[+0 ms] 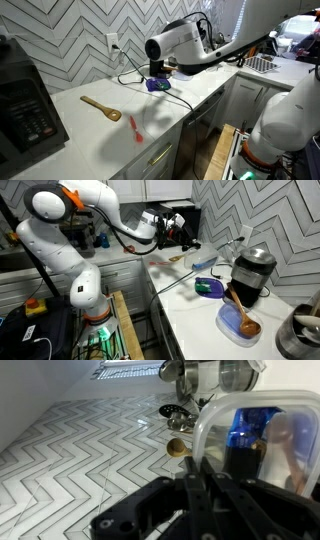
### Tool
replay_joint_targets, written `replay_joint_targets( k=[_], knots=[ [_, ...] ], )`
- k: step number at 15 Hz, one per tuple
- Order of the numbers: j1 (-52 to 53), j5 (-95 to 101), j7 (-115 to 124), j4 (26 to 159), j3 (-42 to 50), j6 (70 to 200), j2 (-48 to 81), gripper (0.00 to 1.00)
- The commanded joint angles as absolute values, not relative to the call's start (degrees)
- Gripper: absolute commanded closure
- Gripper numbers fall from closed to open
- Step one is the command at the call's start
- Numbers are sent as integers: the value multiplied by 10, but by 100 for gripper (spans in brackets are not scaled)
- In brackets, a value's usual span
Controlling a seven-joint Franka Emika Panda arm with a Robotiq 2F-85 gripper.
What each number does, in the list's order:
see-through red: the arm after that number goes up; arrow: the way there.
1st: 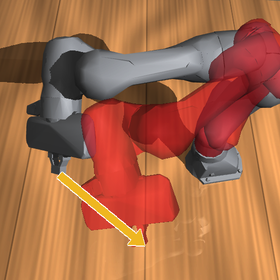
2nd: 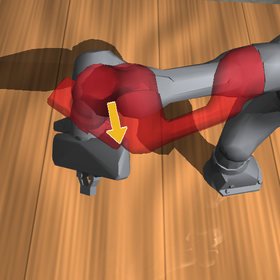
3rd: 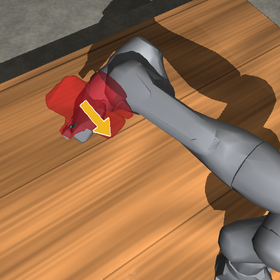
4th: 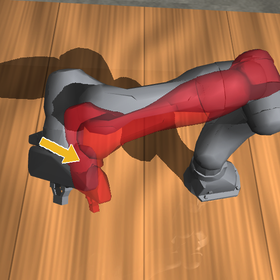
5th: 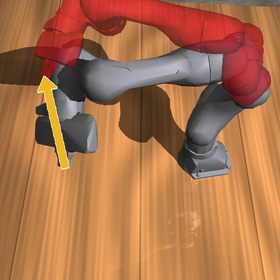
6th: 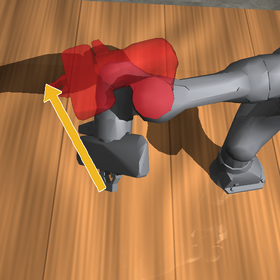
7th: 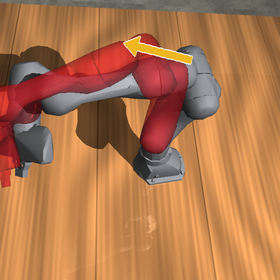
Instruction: Pick up the clear bowl with sachets inside and pour the sachets onto the table
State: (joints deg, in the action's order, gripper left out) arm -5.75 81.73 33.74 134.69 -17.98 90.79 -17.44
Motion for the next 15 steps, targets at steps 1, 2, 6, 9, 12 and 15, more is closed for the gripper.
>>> replay_joint_targets(
  k=[1, 2, 6, 9, 12, 15],
  knots=[
    [-2, 890, 298, 1324, -156, 816, -112, 98],
    [6, 915, 289, 1320, -152, 796, -98, 98],
    [29, 1023, 246, 1319, -132, 741, -59, 98],
    [37, 1082, 224, 1315, -117, 733, -40, 98],
    [46, 1034, 227, 1297, -102, 770, -56, 98],
    [48, 950, 224, 1289, -81, 814, -116, 98]
  ],
)
